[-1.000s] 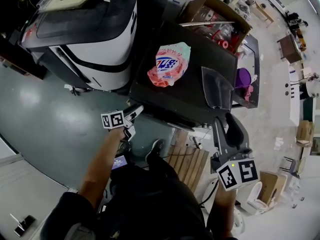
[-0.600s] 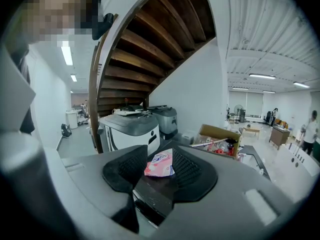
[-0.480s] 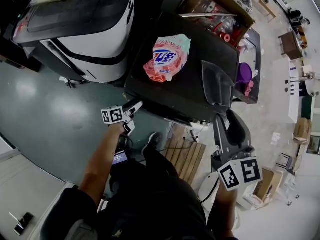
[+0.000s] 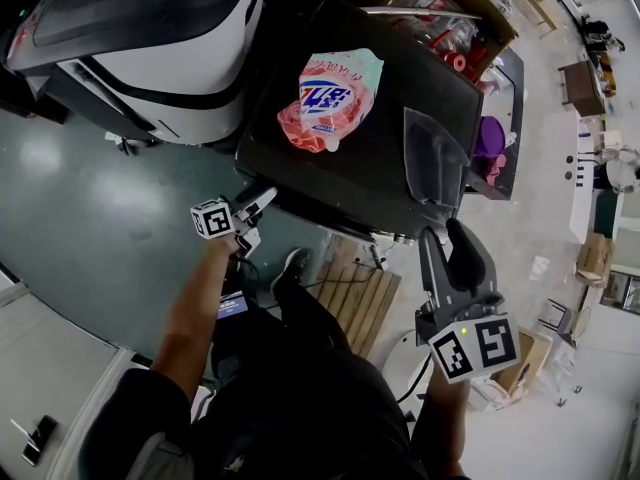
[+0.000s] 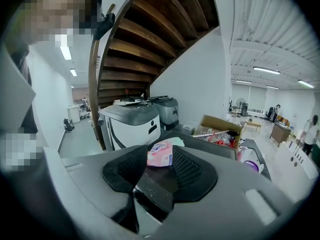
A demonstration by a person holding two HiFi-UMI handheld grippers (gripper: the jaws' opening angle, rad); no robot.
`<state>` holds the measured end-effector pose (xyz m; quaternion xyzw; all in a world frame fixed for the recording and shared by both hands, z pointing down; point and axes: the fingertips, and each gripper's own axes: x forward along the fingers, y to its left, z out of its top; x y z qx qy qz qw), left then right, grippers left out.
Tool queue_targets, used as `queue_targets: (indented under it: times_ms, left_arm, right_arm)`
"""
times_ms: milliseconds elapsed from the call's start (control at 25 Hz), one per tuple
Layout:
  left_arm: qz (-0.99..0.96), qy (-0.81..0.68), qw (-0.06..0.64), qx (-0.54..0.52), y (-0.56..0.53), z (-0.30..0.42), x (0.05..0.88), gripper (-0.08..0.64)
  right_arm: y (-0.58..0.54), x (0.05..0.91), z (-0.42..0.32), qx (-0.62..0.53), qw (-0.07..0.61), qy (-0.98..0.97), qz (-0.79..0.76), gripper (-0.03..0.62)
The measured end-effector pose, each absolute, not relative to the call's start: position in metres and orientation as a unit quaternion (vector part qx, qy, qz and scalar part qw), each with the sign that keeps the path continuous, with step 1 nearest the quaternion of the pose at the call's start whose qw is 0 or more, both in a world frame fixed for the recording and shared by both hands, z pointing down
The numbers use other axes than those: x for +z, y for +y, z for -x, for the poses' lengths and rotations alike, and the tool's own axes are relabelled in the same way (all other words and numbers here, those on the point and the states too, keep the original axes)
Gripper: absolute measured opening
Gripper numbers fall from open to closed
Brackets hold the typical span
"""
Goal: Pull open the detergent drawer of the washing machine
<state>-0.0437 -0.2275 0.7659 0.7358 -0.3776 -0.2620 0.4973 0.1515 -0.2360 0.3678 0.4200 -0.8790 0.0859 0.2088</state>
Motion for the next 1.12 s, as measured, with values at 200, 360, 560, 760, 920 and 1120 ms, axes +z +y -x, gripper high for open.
queue_targets:
  times_ms: [200,360,560,760,920,1120]
  left_arm:
    - [-0.761,-0.325,0.476,-0.296,-0.236,0.035,0.752,0.345]
    - [-0.763,-0.288,0.464,-0.346,-0.239,0.035,0.749,0.347]
    - [-0.707,-0.285,0.457,-0.458,-0.241,0.042,0.743,0.362]
    - [-0.672,-0.308,0.464,-0.489,-0.24,0.046,0.744,0.368]
    - [-0.659,-0.309,0.464,-0.504,-0.212,0.049,0.74,0.364]
    - [-0.658,-0.303,0.477,-0.498,-0.182,0.048,0.738,0.367]
  right_arm:
    - [-0.237,0.387,-0.154,0.097,0.23,-0.875,-0.416,0.152]
    - [-0.237,0.406,-0.16,0.108,0.247,-0.868,-0.418,0.152]
    - [-0.231,0.433,-0.167,0.132,0.264,-0.857,-0.422,0.152]
    - [-0.227,0.443,-0.176,0.142,0.27,-0.846,-0.437,0.152]
    - [-0.224,0.443,-0.181,0.147,0.267,-0.841,-0.447,0.152]
    - [-0.221,0.445,-0.179,0.154,0.258,-0.841,-0.45,0.152]
